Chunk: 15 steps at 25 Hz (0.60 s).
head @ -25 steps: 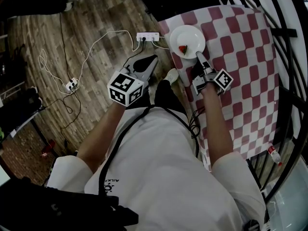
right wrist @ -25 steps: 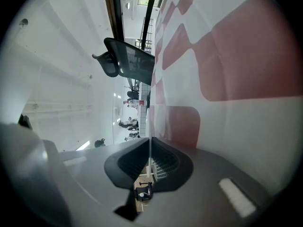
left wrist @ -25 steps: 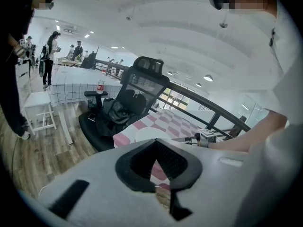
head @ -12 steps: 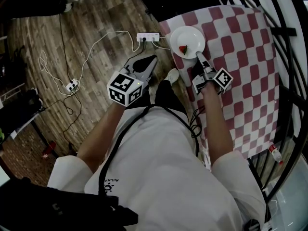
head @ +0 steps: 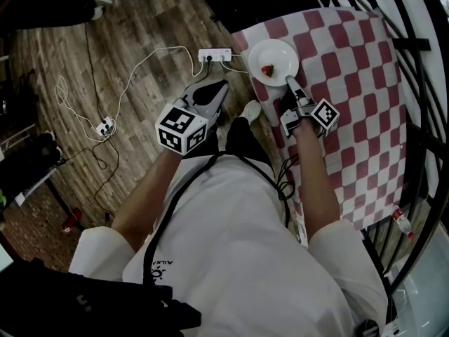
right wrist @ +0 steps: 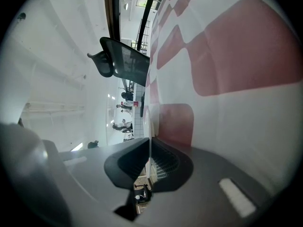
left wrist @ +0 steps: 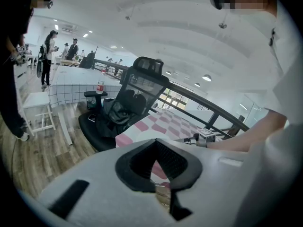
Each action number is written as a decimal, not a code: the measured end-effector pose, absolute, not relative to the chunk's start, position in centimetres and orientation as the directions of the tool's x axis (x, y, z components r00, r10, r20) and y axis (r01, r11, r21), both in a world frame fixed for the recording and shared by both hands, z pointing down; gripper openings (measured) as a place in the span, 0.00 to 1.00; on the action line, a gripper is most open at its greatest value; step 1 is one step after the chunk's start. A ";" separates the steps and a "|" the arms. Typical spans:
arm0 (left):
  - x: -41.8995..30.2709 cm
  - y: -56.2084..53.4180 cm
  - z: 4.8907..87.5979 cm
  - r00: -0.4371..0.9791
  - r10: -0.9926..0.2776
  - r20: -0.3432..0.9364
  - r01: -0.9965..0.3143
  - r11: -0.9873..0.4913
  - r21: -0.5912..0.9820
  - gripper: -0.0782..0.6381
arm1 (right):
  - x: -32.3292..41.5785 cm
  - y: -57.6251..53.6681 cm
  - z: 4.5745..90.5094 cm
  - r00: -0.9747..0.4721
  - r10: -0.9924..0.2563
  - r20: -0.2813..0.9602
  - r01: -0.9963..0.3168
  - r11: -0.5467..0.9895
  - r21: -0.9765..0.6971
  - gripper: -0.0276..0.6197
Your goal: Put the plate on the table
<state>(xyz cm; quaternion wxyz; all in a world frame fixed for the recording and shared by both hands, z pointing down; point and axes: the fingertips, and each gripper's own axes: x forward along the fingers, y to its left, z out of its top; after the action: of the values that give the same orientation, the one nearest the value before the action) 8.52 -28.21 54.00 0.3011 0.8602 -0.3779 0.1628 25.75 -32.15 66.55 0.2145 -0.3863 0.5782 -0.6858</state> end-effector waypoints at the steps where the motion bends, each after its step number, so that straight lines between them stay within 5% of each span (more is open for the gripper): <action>1: 8.5 -28.2 54.0 0.662 -0.552 0.508 -0.748 -0.534 0.395 0.12 | 25.8 -32.1 66.7 -0.607 -0.740 0.289 -0.157 -0.245 -0.957 0.08; 15: 8.2 -28.4 53.6 0.669 -0.547 0.503 -0.741 -0.545 0.392 0.12 | 26.1 -31.9 67.3 -0.592 -0.736 0.328 -0.182 -0.274 -0.944 0.08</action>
<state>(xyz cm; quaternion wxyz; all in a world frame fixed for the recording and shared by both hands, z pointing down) 8.25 -28.43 53.61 0.2975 0.8637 -0.3729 0.1627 26.10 -31.93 67.33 0.2014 -0.4042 0.5679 -0.6882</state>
